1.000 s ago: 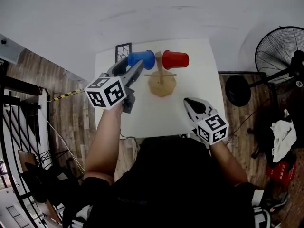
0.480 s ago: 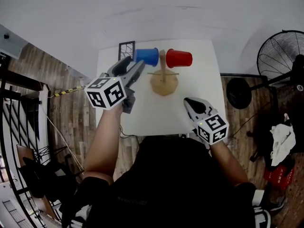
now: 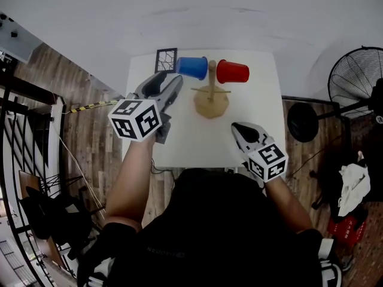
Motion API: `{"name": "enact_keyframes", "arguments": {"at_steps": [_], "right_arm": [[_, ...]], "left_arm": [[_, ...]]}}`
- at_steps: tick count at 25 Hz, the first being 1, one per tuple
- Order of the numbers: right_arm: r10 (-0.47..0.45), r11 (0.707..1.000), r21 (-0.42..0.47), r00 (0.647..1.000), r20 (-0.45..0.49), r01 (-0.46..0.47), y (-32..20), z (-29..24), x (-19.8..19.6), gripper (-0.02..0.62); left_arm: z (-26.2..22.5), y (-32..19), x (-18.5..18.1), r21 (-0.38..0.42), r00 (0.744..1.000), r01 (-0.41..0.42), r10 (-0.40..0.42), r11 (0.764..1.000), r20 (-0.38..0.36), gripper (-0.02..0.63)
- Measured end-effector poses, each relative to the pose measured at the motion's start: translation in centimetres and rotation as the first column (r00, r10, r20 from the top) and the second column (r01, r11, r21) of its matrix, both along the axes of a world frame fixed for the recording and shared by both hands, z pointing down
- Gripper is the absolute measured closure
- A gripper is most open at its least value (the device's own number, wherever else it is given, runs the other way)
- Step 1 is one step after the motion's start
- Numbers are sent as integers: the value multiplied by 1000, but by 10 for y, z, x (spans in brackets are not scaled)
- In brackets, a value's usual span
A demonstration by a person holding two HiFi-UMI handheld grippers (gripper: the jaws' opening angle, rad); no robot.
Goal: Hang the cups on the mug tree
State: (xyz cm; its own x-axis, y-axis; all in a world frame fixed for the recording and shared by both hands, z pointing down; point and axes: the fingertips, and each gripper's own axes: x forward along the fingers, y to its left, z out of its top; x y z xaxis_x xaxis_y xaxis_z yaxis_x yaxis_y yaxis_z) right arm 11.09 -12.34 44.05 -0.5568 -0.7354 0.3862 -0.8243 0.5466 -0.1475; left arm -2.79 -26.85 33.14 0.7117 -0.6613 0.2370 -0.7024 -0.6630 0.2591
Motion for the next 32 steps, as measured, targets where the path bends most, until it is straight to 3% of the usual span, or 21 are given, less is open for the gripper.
{"name": "enact_keyframes", "arguments": {"at_steps": [9, 15, 25, 32], "right_arm": [[-74, 997, -4, 997, -8, 74, -1, 0, -17, 588], [-91, 996, 12, 996, -7, 91, -6, -2, -23, 588], [-104, 995, -3, 995, -3, 104, -15, 7, -30, 588], [-109, 993, -34, 994, 23, 110, -13, 16, -37, 588]], "left_arm": [[18, 26, -22, 23, 997, 60, -61, 998, 54, 551], [48, 49, -28, 28, 983, 59, -63, 998, 171, 578], [107, 88, -35, -39, 952, 42, -28, 998, 305, 590], [135, 107, -33, -96, 950, 36, -4, 995, 313, 590]]}}
